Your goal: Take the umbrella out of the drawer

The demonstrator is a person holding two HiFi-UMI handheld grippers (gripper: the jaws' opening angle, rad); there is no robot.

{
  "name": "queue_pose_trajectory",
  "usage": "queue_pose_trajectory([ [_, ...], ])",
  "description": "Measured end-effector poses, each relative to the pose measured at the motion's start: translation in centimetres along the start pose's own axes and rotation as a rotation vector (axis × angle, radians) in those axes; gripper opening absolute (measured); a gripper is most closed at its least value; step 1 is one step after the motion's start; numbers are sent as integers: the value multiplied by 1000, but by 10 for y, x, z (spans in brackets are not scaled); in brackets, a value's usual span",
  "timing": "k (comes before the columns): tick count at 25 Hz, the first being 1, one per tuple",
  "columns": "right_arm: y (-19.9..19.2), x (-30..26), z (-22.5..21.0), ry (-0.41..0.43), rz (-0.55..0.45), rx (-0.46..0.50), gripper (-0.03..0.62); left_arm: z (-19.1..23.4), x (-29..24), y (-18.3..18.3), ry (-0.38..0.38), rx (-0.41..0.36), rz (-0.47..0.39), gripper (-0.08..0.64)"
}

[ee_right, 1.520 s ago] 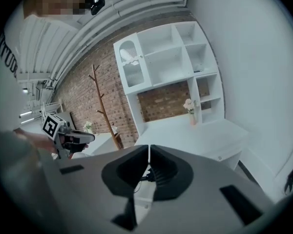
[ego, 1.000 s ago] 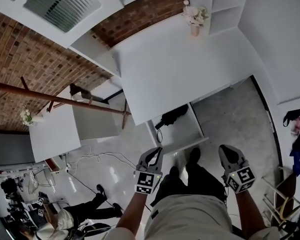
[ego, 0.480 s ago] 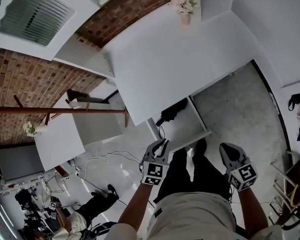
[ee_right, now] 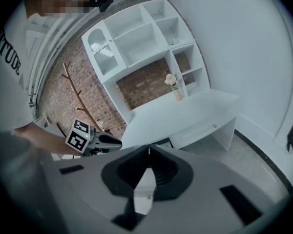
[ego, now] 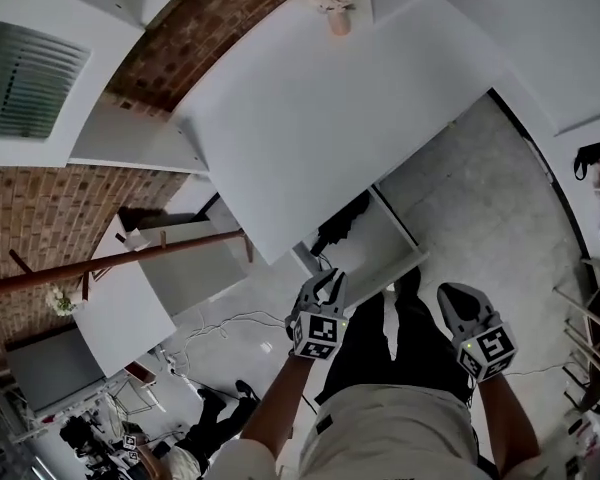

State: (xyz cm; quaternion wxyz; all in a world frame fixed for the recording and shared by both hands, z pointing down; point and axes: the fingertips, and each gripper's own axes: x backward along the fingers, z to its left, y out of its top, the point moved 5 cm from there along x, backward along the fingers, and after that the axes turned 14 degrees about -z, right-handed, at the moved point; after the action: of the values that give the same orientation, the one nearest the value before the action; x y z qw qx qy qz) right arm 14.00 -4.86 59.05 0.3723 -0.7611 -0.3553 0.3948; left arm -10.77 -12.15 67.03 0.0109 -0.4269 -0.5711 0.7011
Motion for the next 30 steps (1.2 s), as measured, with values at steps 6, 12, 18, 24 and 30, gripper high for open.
queue_pose_trajectory([
  [6,-24,-12,12,-43,27,-36,31,17,-27,-35,-27,-21,64,89],
  [12,-41,-23,17,-79,44,-58,31,31,-52,-65,-13,-35,112,125],
  [18,-57,-28,21,-96,51,-82,31,38,-77,-92,-28,-62,166,169],
  [24,-67,-33,22,-119,51,-115,31,45,-105,-117,-5,-114,198,176],
  [30,-84,-32,17,-148,60,-144,31,50,-134,-153,-6,-84,302,218],
])
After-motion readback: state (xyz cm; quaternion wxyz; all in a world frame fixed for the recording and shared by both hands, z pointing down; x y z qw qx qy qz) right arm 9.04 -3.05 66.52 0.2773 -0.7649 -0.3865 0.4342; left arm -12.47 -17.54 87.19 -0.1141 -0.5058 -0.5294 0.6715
